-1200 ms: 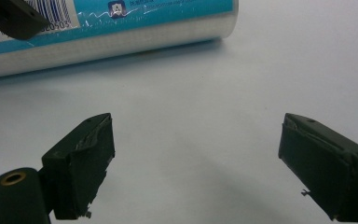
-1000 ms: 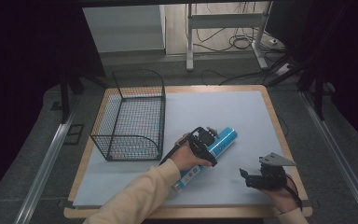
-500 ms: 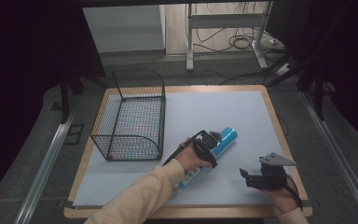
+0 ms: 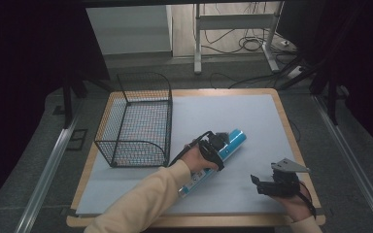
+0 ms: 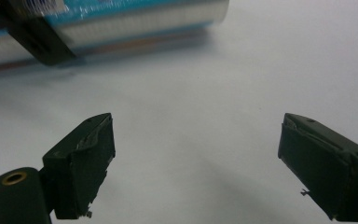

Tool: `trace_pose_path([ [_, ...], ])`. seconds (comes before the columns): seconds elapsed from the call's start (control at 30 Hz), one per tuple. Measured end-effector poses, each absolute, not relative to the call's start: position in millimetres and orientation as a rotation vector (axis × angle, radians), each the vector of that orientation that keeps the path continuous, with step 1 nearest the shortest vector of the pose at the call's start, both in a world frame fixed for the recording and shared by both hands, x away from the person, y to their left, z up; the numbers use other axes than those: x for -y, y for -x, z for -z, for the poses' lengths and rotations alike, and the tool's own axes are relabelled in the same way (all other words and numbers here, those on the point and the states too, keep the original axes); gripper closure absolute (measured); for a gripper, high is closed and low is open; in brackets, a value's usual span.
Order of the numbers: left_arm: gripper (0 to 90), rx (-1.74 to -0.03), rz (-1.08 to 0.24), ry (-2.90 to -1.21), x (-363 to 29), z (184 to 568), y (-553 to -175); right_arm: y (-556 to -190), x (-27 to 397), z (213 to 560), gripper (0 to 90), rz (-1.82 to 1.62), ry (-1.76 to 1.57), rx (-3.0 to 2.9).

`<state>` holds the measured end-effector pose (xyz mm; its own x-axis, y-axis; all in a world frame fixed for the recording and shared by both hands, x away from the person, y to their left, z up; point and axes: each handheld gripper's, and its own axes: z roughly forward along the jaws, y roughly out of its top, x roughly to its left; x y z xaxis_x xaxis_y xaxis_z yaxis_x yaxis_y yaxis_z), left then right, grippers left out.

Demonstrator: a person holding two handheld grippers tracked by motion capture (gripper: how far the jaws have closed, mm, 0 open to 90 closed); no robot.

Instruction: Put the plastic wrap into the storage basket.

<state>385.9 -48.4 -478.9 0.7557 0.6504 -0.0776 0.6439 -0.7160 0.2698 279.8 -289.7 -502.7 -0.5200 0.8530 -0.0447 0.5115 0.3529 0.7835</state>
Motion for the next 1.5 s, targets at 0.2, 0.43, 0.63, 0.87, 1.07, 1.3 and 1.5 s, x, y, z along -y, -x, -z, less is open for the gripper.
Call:
trace_pose_path([
  [0.2,31.2,-0.991,-0.050,-2.654,40,462,-387,-280,290,502,11.2,-1.018,-1.190,-2.166],
  [0.43,31.3,-0.963,-0.073,-2.642,37,450,-386,-280,290,502,11.2,-1.017,-1.189,-2.166],
  [0.63,31.3,-0.938,-0.080,-2.650,35,445,-383,-280,291,502,11.3,-1.018,-1.197,-2.158],
  [0.87,31.4,-0.931,-0.102,-2.651,32,434,-385,-280,291,502,11.3,-1.014,-1.192,-2.162],
  [1.07,31.4,-0.930,-0.121,-2.650,31,422,-388,-281,291,503,11.4,-1.012,-1.196,-2.161],
  [1.3,31.4,-0.930,-0.164,-2.647,30,403,-392,-281,292,503,11.4,-1.013,-1.193,-2.162],
  [1.5,31.4,-0.920,-0.189,-2.645,29,393,-397,-281,292,504,11.4,-1.009,-1.198,-2.165],
])
